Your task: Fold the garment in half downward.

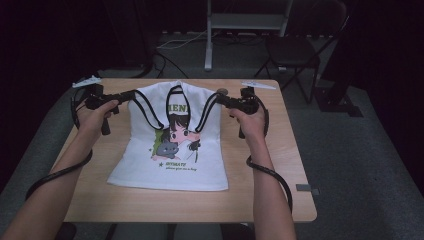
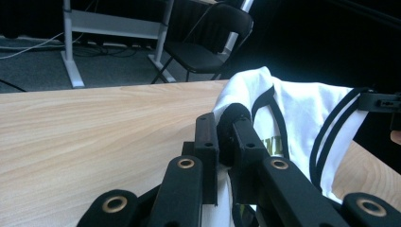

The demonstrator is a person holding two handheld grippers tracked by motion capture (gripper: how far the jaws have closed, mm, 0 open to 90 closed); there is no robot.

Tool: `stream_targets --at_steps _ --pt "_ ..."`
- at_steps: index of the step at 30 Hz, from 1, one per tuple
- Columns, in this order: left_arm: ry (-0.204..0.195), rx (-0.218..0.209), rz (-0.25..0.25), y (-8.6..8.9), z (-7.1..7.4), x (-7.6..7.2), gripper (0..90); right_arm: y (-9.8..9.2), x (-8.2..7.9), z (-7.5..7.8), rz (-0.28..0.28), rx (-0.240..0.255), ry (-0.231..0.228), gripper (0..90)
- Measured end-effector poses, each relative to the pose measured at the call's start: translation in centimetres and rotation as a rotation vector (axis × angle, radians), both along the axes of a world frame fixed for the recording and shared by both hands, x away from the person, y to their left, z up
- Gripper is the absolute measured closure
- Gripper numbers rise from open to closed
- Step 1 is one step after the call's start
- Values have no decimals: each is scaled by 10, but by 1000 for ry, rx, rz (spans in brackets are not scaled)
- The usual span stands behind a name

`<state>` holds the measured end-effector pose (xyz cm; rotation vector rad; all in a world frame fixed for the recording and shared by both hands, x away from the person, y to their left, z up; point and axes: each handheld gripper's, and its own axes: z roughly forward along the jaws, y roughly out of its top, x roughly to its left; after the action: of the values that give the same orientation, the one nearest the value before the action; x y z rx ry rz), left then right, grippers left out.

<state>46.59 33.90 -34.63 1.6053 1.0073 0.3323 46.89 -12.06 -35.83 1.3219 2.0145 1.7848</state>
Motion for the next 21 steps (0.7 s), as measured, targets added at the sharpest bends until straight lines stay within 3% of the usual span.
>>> stream_targets --at_steps 21 --pt "12 66 -12 11 -14 -15 830 2 -12 -16 88 38 1 819"
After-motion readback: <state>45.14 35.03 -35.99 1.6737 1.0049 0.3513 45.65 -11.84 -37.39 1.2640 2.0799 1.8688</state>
